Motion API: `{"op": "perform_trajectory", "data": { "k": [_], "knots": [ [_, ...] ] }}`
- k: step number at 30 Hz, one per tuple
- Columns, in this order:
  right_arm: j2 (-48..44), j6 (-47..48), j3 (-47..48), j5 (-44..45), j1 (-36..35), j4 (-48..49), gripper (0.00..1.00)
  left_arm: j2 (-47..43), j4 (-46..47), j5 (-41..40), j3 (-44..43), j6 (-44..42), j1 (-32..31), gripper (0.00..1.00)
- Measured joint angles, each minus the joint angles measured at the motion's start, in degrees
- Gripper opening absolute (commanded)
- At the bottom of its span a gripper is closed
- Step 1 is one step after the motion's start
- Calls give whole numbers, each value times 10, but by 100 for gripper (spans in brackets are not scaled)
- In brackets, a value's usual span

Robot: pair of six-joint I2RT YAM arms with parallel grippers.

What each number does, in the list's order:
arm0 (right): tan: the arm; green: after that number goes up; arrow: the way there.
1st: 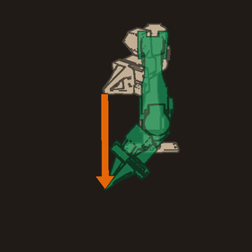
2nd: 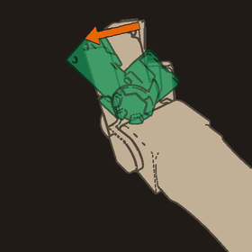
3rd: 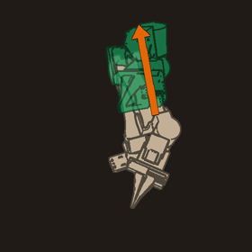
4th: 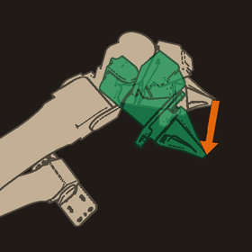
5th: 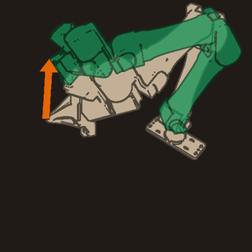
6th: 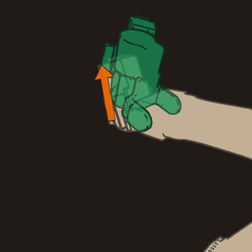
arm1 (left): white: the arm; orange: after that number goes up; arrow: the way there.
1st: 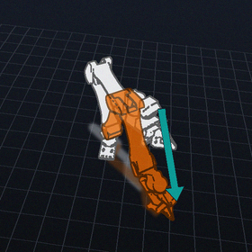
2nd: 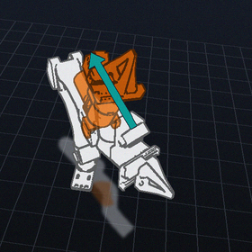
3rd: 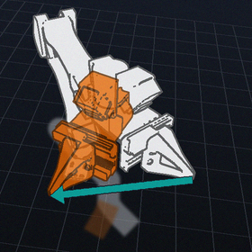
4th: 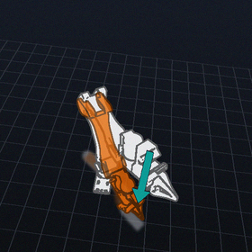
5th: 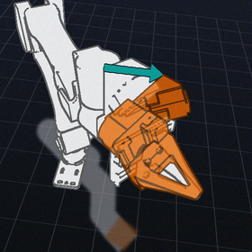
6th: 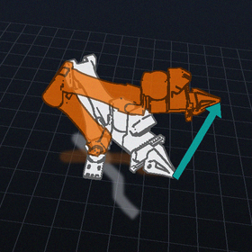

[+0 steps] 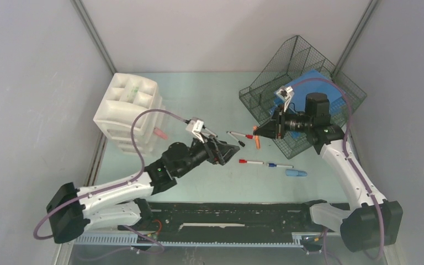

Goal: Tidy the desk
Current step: Pick up the stationery from the center of the board, then place the stationery in the drawer.

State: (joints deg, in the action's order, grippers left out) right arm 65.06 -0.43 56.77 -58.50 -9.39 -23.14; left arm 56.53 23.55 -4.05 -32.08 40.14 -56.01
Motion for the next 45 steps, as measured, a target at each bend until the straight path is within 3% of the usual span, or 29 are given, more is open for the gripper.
{"op": "perform_trajectory", "data": {
  "k": [5,11,14,21,24,28,32,36,40,45],
  "knots": [
    [-20,-145,-64,36,6,112,0,80,8,-70,-53,16,-43,68],
    [-22,-228,-96,59,15,152,0,162,-4,-133,-117,35,-68,59],
    [-23,-244,-96,60,15,168,0,204,-24,-151,-158,39,-75,57],
    [-23,-255,-96,59,15,174,0,297,-130,-181,-290,44,-91,37],
    [-23,-256,-96,59,15,175,0,324,-175,-191,-330,45,-95,25],
    [-23,-256,-97,65,15,174,0,345,-216,-205,-361,44,-96,1],
    [-23,-257,-97,65,14,174,0,348,-242,-221,-376,35,-100,0],
    [-23,-256,-98,59,14,175,24,348,-246,-231,-378,27,-104,0],
    [-23,-253,-100,46,14,182,57,344,-247,-236,-375,11,-107,0],
    [-25,-238,-100,5,14,191,73,316,-250,-250,-339,-20,-105,0]
  ]
}}
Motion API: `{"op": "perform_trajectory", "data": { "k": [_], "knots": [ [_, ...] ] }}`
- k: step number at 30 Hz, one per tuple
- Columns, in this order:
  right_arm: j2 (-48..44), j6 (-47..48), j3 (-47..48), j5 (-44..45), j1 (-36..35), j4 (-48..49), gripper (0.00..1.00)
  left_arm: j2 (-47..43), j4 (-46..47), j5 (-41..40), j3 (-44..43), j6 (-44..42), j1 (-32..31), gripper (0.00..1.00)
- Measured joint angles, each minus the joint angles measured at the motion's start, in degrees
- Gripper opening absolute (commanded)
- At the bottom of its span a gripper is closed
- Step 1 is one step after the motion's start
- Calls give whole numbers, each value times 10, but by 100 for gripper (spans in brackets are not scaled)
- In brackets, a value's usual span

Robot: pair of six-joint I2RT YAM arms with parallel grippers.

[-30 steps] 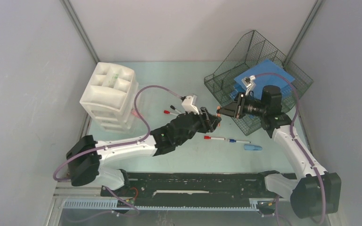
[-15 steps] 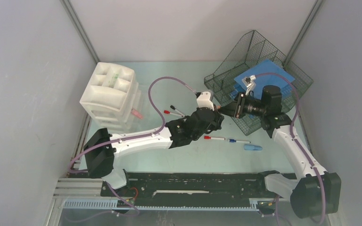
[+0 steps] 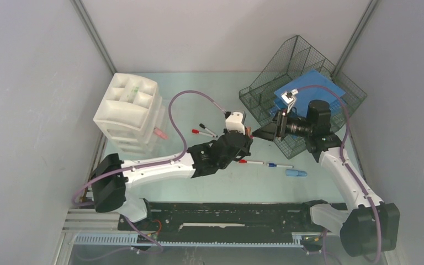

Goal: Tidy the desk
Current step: Place the stationery in the drawer.

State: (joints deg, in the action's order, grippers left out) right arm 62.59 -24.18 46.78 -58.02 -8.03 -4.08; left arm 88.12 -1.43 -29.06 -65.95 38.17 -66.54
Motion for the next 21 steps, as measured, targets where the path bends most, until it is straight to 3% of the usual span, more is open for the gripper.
{"op": "perform_trajectory", "data": {
  "k": [13,21],
  "knots": [
    [-6,116,0,-141,2,-11,76,-99,23,-2,126,-129,3,0],
    [-14,213,1,-202,13,-53,78,-167,-31,-26,158,-215,10,0]
  ]
}}
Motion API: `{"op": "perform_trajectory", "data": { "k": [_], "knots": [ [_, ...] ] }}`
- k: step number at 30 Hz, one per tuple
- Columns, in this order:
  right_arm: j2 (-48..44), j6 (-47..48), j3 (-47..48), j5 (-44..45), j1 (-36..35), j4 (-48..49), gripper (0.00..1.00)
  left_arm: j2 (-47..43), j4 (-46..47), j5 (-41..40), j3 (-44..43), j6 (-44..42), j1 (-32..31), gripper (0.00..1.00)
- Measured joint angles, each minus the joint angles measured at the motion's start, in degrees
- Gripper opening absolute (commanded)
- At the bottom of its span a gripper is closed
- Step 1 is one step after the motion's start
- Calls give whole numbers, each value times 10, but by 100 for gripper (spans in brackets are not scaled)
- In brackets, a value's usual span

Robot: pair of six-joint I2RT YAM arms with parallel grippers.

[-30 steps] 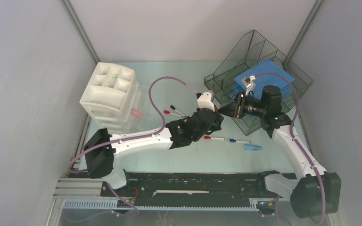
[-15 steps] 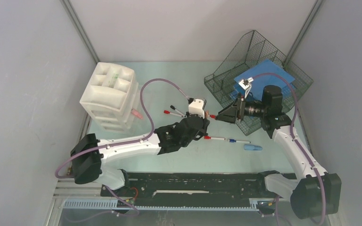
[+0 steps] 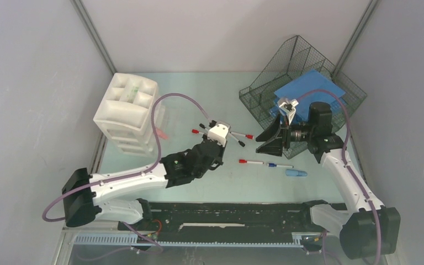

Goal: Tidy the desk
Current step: Place the stationery in the drawer.

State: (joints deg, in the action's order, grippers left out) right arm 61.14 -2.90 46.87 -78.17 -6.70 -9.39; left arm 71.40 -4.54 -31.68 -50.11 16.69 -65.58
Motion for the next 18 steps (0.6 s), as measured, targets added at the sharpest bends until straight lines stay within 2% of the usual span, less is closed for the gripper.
{"op": "perform_trajectory", "data": {
  "k": [7,18],
  "knots": [
    [0,64,3,1,5,-57,79,-66,-60,-32,32,-24,59,0],
    [0,92,3,9,7,-80,79,-148,-107,-59,92,-26,192,0]
  ]
}}
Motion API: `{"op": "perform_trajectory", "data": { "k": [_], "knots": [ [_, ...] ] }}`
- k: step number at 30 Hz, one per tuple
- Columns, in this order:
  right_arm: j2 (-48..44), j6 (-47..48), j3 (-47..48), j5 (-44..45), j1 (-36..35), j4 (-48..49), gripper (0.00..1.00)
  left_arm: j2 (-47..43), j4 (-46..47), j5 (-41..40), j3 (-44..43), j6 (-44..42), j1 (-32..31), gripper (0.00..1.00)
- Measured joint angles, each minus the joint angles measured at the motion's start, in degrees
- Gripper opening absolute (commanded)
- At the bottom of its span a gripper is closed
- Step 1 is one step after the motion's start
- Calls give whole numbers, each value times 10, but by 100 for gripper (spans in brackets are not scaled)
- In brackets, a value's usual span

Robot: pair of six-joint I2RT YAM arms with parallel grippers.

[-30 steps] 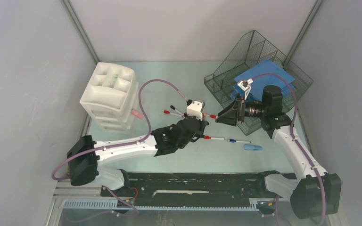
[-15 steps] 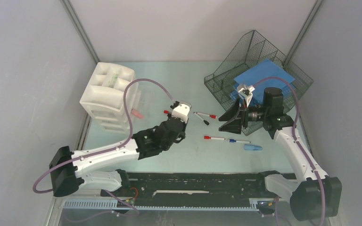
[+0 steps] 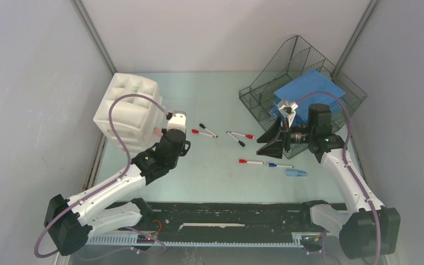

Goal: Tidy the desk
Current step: Place the stationery in the drawer.

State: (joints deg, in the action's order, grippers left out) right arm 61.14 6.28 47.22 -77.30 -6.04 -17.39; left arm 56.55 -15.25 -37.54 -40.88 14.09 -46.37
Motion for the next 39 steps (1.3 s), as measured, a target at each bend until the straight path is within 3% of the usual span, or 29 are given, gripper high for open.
{"op": "perform_trajectory", "data": {
  "k": [8,21,30,32,35,39],
  "knots": [
    [0,6,0,5,0,-2,80,16,-6,-5,-1,1,81,0],
    [0,12,0,10,0,-6,81,118,-25,-46,-55,-18,140,1],
    [0,14,0,12,0,-9,81,170,-27,-61,-79,-43,167,21],
    [0,15,0,14,0,-9,81,179,-28,-67,-83,-48,170,29],
    [0,16,0,14,0,-9,81,196,-28,-78,-88,-57,176,49],
    [0,16,0,14,1,-11,81,213,-40,-83,-101,-61,179,58]
  ]
}}
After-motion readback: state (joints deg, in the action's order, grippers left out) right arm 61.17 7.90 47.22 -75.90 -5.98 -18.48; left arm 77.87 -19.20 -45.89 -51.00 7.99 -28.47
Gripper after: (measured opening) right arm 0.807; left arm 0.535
